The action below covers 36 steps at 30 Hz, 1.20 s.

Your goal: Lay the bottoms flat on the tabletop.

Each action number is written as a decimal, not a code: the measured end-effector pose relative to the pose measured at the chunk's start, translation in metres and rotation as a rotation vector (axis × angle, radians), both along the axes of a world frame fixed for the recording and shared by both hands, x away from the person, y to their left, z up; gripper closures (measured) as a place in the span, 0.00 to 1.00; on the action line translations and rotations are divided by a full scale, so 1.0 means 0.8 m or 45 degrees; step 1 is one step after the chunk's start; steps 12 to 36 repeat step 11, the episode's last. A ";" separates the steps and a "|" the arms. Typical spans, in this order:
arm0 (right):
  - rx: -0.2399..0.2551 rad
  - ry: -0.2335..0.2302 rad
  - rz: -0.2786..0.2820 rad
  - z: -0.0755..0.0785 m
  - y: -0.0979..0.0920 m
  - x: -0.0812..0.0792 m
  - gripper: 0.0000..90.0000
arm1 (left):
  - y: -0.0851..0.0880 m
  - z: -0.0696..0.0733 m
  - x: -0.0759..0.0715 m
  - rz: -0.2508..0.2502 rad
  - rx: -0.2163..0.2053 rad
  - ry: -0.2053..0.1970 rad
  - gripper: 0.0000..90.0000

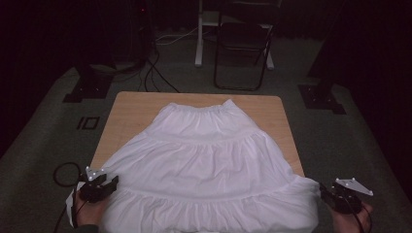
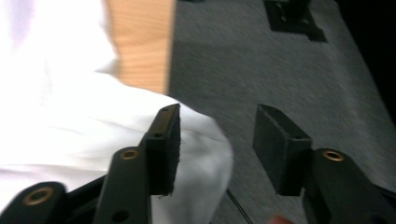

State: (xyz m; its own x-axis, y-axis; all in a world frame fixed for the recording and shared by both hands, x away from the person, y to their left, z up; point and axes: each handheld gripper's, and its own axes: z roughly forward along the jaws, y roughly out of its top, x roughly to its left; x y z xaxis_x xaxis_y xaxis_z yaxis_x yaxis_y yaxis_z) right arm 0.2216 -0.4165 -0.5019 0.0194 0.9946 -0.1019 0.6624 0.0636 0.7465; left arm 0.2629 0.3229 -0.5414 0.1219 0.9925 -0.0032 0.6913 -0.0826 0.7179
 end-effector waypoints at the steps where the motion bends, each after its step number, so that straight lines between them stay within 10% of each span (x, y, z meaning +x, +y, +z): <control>1: 0.020 -0.018 0.024 0.000 0.006 -0.002 0.55 | 0.000 0.000 0.000 -0.001 -0.001 0.000 0.56; 11: 0.111 -0.077 0.160 0.005 0.034 -0.006 0.50 | 0.001 -0.001 -0.001 -0.010 -0.008 -0.010 0.55; 36: 0.111 -0.077 0.160 0.005 0.034 -0.006 0.50 | 0.001 -0.001 -0.001 -0.010 -0.008 -0.010 0.55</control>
